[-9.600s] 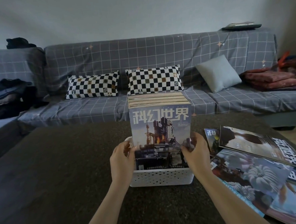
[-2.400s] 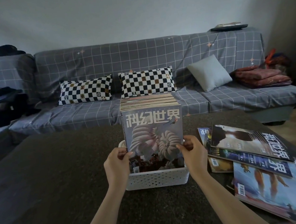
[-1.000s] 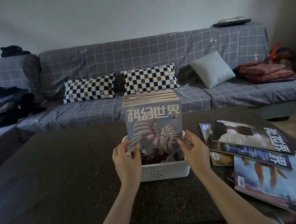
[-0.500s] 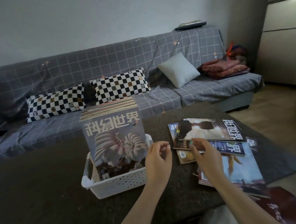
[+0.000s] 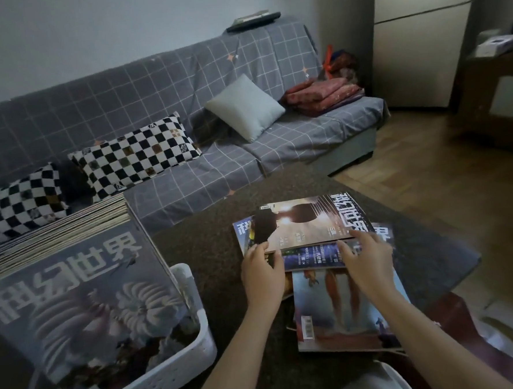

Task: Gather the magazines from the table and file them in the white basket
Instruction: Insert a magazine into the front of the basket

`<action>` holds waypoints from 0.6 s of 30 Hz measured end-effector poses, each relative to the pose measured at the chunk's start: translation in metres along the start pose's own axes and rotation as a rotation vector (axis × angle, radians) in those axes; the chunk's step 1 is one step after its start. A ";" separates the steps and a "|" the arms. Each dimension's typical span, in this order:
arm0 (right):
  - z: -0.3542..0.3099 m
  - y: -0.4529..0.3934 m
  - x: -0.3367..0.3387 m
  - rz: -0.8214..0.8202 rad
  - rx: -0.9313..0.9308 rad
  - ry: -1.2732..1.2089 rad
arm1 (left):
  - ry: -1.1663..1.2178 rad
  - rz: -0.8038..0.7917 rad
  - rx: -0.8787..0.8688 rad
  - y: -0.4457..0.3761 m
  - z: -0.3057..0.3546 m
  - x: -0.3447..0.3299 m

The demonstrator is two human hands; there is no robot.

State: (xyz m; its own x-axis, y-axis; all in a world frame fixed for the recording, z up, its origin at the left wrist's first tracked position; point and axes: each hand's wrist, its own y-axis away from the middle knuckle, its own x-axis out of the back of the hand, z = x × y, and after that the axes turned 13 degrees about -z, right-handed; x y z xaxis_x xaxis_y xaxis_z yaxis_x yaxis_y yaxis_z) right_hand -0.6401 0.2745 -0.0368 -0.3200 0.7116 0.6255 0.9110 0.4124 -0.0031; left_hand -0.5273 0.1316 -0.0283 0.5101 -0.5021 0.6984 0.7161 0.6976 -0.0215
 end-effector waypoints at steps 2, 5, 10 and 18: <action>0.005 -0.017 0.000 0.011 -0.084 0.090 | -0.081 -0.037 0.069 -0.015 -0.005 -0.009; 0.009 -0.038 -0.001 0.004 -0.174 0.164 | -0.168 -0.045 0.105 -0.030 -0.010 -0.018; 0.014 -0.058 0.010 0.030 -0.291 0.111 | -0.117 0.007 0.117 -0.036 -0.003 -0.019; 0.035 -0.036 0.047 0.160 -0.314 -0.492 | -0.178 -0.005 0.145 0.003 0.010 -0.022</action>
State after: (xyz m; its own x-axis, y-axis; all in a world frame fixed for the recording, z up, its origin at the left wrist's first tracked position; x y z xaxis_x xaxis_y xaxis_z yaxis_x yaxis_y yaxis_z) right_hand -0.6969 0.3129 -0.0353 -0.1874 0.9613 0.2019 0.9671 0.1445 0.2096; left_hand -0.5412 0.1498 -0.0368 0.4053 -0.4171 0.8135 0.6362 0.7677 0.0766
